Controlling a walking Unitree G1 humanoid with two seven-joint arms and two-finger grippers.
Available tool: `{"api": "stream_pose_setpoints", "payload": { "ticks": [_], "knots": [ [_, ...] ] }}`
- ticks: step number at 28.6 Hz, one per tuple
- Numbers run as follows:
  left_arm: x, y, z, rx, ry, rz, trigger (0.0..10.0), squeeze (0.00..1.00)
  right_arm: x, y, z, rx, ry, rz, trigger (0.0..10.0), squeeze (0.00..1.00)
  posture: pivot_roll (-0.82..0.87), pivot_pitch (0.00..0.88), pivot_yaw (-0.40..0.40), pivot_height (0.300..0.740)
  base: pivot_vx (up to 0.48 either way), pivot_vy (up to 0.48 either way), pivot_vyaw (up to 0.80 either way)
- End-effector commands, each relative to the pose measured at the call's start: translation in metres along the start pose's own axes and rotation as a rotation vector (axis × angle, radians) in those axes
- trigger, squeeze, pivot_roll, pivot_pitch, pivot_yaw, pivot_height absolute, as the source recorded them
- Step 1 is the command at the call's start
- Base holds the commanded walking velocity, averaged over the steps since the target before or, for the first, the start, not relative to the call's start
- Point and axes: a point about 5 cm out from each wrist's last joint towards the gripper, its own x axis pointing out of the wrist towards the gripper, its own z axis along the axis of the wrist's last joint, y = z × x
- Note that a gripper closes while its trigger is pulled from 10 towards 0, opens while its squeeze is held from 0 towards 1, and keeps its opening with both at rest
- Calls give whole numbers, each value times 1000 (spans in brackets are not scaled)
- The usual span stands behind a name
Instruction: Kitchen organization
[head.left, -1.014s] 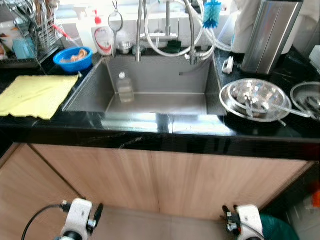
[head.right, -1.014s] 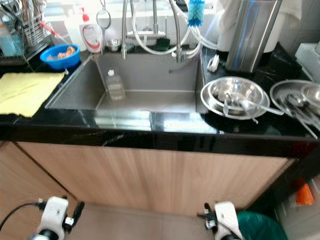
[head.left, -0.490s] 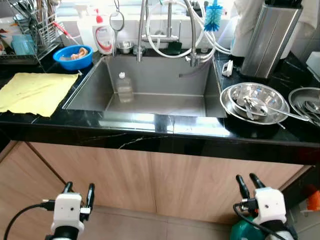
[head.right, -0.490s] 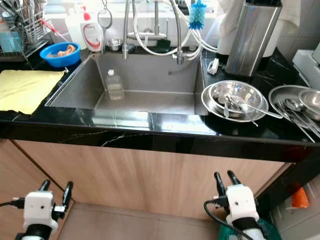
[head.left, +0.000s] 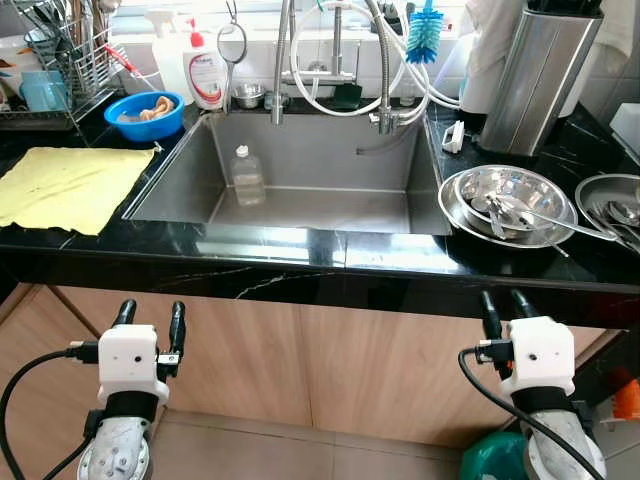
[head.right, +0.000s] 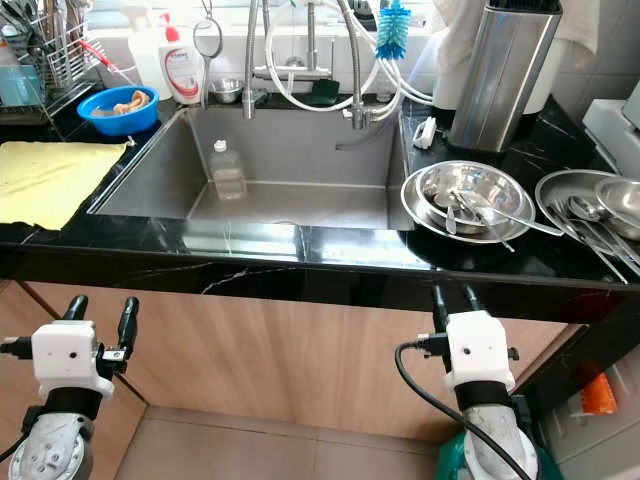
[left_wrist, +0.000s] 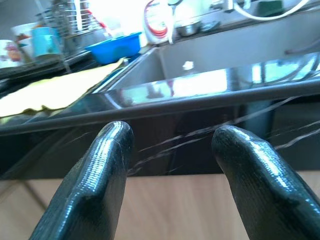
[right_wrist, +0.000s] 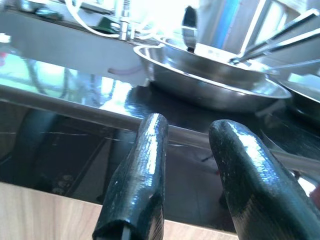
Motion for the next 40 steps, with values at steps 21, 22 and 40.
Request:
{"api": "stream_pose_setpoints", "payload": {
  "ticks": [21, 22, 40],
  "knots": [
    [44, -30, 16, -19, -89, -115, 10000, 0, 33, -10, 19, 123, -10, -203, 10000, 0, -96, 0, 50, 740, 0, 0, 0],
    [45, -32, 16, -36, -86, -122, 10000, 0, 35, -7, 19, 124, -12, -195, 10000, 0, -96, 0, 50, 740, 0, 0, 0],
    [49, -39, 18, -25, -93, -153, 10000, 0, 61, -7, 37, 141, -86, -186, 10000, 0, -98, 0, 63, 740, 0, 0, 0]
  ]
}}
